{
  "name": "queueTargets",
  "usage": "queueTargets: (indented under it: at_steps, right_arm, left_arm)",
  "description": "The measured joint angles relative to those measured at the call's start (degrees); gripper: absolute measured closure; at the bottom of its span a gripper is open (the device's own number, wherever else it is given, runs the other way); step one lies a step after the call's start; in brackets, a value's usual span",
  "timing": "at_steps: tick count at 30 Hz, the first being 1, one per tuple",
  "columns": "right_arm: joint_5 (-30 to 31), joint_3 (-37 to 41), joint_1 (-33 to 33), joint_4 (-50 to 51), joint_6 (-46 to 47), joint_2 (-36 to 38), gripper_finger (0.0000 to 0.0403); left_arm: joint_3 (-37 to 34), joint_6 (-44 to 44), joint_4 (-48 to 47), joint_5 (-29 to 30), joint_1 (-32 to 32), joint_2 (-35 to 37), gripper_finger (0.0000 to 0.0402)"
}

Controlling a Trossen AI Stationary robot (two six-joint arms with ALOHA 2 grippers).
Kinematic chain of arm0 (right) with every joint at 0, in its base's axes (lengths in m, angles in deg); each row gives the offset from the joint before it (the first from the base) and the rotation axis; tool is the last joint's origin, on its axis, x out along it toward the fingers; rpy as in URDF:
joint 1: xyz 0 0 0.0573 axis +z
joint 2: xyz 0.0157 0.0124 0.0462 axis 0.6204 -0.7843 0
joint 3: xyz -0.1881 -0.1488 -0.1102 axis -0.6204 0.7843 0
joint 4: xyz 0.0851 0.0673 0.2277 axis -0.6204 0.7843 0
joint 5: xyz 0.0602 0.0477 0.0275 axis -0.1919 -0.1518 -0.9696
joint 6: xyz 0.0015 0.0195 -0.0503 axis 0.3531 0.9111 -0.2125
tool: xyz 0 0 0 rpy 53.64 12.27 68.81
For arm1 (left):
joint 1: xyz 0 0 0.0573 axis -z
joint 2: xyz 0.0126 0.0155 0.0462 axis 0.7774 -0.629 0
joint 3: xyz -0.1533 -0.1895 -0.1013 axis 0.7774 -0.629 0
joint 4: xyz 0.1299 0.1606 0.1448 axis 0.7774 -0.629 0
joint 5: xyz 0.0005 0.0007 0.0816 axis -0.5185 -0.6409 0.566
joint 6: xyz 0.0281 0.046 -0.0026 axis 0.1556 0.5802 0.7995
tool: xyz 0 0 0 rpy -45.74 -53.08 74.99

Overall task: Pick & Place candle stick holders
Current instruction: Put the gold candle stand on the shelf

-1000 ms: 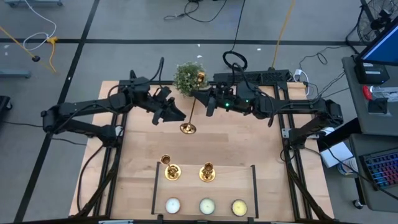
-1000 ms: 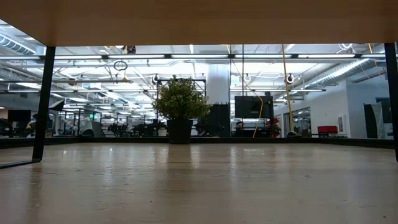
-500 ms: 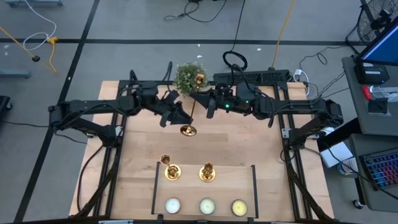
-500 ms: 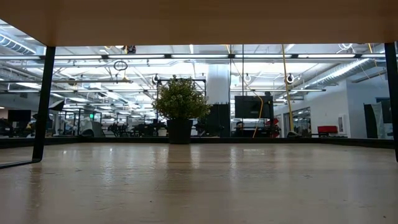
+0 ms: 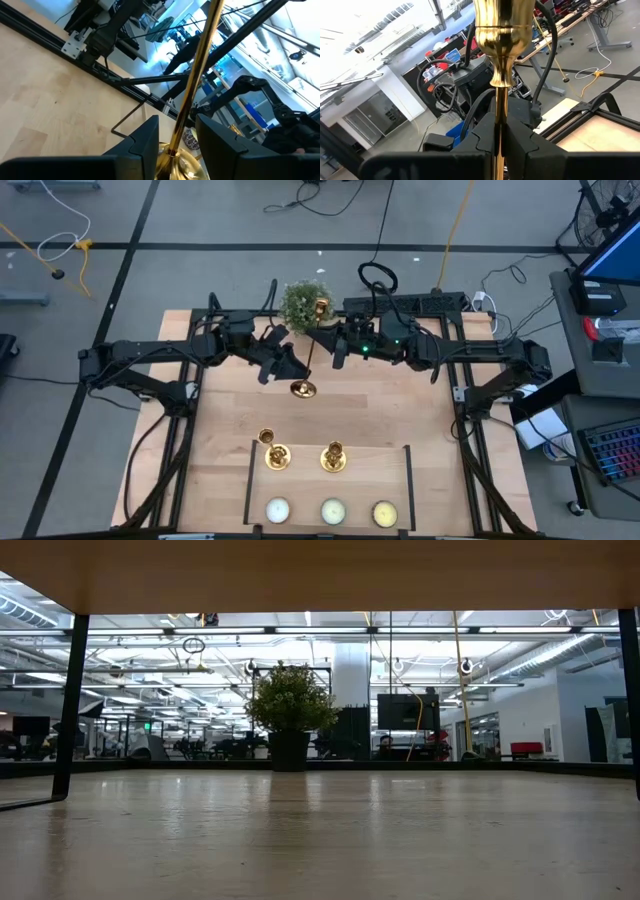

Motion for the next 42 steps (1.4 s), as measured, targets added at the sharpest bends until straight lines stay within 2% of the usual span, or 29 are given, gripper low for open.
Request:
queueTargets:
  at_steps: [10, 18, 23, 26, 34, 38, 42]
  right_arm:
    - [0.0, 0.0, 0.0, 0.0, -0.2, 0.0, 0.0392]
    - [0.3, 0.0, 0.0, 0.3, 0.1, 0.0, 0.0391]
    - [0.3, 0.0, 0.0, 0.2, -0.2, 0.0, 0.0388]
    - [0.3, 0.0, 0.0, -0.1, -0.2, 0.0, 0.0384]
    - [0.0, 0.0, 0.0, -0.3, -0.2, 0.0, 0.0382]
    - [-0.5, 0.0, 0.0, -0.5, -0.6, 0.0, 0.0364]
    - [-3.6, 0.0, 0.0, -2.7, -0.2, 0.0, 0.0341]
  left_arm:
    - [0.0, -0.7, 0.2, 2.3, 0.0, 0.0, 0.0279]
    - [0.0, 1.9, 0.7, 1.8, 0.1, 0.1, 0.0385]
    - [0.0, 1.7, 0.9, 3.0, 0.4, 0.1, 0.0378]
    - [0.0, 1.5, 2.0, 3.4, 0.7, 0.1, 0.0389]
    - [0.0, 1.3, 3.2, 5.0, 2.0, 0.0, 0.0390]
    - [0.0, 0.9, 4.1, 7.2, 2.8, 0.0, 0.0390]
    - [0.2, 0.9, 7.3, 10.6, 3.9, 0.9, 0.0390]
